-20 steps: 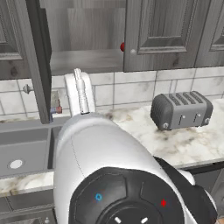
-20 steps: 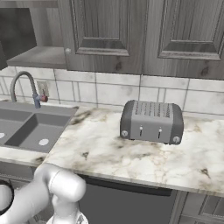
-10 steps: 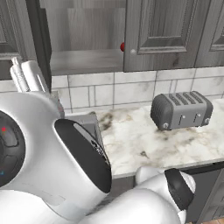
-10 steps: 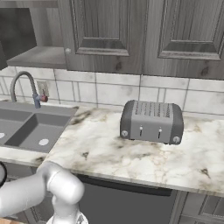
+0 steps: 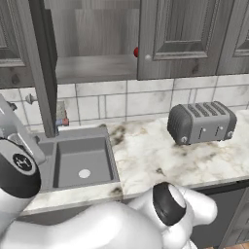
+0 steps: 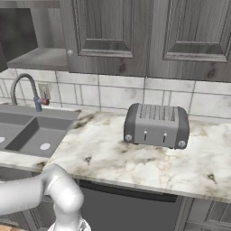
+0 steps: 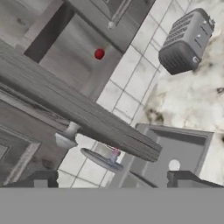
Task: Pick the tomato from the counter and place it in the cabinet. Then close the cabinet.
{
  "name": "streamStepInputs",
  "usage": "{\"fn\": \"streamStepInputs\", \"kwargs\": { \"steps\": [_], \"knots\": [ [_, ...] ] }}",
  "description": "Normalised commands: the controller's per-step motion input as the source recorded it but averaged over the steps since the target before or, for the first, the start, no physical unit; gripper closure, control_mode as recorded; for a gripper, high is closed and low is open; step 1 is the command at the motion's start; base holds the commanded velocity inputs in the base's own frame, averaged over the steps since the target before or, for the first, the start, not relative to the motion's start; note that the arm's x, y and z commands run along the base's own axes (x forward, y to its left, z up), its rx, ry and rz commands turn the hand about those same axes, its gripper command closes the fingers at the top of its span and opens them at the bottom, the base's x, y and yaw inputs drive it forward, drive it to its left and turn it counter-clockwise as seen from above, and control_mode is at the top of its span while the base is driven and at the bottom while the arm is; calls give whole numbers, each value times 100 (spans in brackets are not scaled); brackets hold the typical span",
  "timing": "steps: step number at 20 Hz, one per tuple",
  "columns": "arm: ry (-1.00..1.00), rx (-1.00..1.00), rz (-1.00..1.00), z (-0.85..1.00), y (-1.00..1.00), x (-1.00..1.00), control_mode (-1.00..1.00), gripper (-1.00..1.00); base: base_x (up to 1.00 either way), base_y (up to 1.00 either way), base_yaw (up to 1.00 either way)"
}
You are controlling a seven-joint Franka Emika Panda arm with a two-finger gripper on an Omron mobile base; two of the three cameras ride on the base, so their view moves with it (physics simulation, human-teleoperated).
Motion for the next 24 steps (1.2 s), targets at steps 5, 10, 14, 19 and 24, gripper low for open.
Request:
{"fn": "streamStepInputs", "kwargs": {
  "steps": [5, 10, 14, 19, 24],
  "knots": [
    [-3, -18, 0, -41, 41, 85, -100, -100, 0, 0, 0],
    [-12, -17, 0, -5, 46, 67, -100, -100, 0, 0, 0],
    [-15, -17, 0, 0, 37, 62, -100, -100, 0, 0, 0],
    [-17, -19, -3, -6, -10, 27, -100, -100, 0, 0, 0],
    [-16, -12, -8, -10, -46, 15, -100, -100, 0, 0, 0]
  ]
}}
